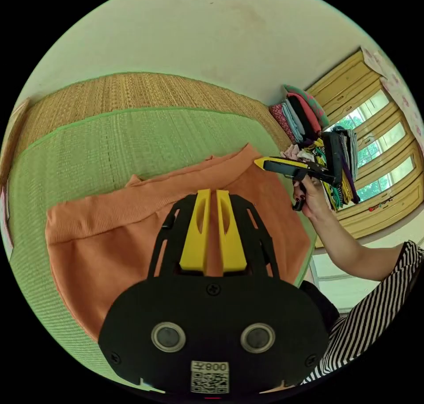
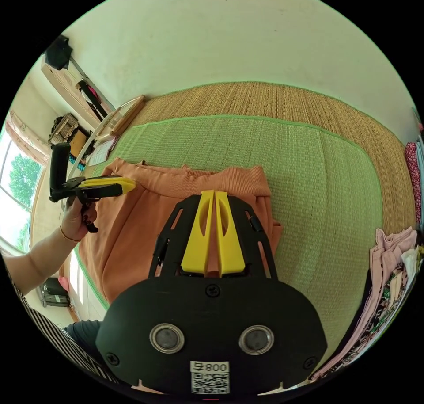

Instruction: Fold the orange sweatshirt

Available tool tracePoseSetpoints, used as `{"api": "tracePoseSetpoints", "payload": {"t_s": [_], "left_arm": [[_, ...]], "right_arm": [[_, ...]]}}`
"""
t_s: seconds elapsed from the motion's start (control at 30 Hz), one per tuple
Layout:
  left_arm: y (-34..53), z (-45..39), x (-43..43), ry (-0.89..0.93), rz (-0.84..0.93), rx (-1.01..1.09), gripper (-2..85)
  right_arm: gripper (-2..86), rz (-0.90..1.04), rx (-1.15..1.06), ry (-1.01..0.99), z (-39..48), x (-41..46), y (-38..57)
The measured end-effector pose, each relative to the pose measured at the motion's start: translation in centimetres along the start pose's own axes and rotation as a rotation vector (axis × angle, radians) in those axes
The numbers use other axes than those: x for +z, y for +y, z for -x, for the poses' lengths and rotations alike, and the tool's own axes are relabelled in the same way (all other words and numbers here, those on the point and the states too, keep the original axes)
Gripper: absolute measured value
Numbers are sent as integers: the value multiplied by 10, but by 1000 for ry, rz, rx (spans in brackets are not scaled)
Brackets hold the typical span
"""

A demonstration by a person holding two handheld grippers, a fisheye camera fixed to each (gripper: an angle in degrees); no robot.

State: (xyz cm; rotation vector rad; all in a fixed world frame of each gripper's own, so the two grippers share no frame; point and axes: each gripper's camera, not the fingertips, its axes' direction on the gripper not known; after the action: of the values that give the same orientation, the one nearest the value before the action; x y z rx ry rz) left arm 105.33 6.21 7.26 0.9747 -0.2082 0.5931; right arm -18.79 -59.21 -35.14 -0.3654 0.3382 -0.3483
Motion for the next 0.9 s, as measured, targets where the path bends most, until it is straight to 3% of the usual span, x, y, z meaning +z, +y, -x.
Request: {"api": "tracePoseSetpoints", "payload": {"t_s": [0.17,0.43,0.6,0.8,0.9], "left_arm": [[-15,-3,34,-117,93,3,5],[6,6,16,-38,46,-50,2],[48,0,-40,-128,-78,-49,2],[110,62,-87,-335,-94,-293,2],[134,94,-90,-200,-99,-386,2]], "right_arm": [[0,40,24,21,-18,17,-1],[1,-7,70,-77,-42,3,11],[1,-85,120,-40,-64,-24,30],[1,25,163,-36,-89,4,31],[0,42,161,-42,-93,2,29]]}}
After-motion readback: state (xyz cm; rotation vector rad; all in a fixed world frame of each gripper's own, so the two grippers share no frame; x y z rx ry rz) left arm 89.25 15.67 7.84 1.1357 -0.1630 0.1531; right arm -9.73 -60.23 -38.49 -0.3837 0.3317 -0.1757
